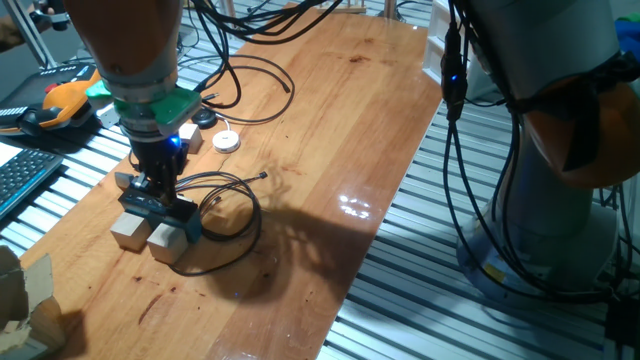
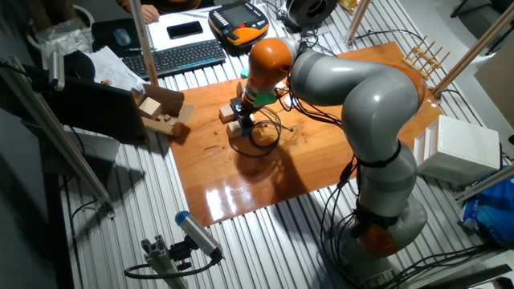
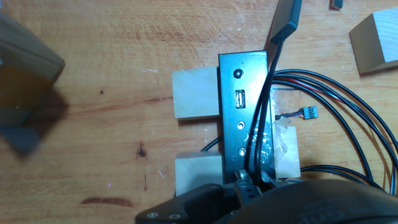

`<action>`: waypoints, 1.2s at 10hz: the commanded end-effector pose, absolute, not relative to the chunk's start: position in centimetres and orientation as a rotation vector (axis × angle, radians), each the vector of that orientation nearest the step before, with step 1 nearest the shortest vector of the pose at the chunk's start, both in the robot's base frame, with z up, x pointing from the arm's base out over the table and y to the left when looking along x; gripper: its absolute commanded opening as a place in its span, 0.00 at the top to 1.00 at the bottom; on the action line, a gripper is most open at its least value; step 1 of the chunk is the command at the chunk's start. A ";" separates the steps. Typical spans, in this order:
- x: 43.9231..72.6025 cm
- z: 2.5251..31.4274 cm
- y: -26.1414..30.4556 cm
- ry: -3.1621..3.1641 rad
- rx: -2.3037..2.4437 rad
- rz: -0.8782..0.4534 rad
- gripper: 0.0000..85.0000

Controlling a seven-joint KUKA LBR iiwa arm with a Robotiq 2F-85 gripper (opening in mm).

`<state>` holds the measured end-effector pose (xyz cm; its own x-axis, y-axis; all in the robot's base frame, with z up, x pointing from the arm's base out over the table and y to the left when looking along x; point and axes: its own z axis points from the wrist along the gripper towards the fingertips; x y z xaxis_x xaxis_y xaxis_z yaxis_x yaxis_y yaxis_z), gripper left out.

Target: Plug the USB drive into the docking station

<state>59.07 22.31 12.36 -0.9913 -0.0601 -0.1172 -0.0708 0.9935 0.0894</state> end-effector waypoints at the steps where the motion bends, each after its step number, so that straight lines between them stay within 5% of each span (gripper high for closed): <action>1: 59.1 12.4 22.3 3.021 -0.100 0.141 1.00; 12: 58.9 12.2 22.4 3.026 -0.026 0.129 1.00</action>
<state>58.90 22.41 12.23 -0.9935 -0.0125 -0.1133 -0.0219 0.9964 0.0823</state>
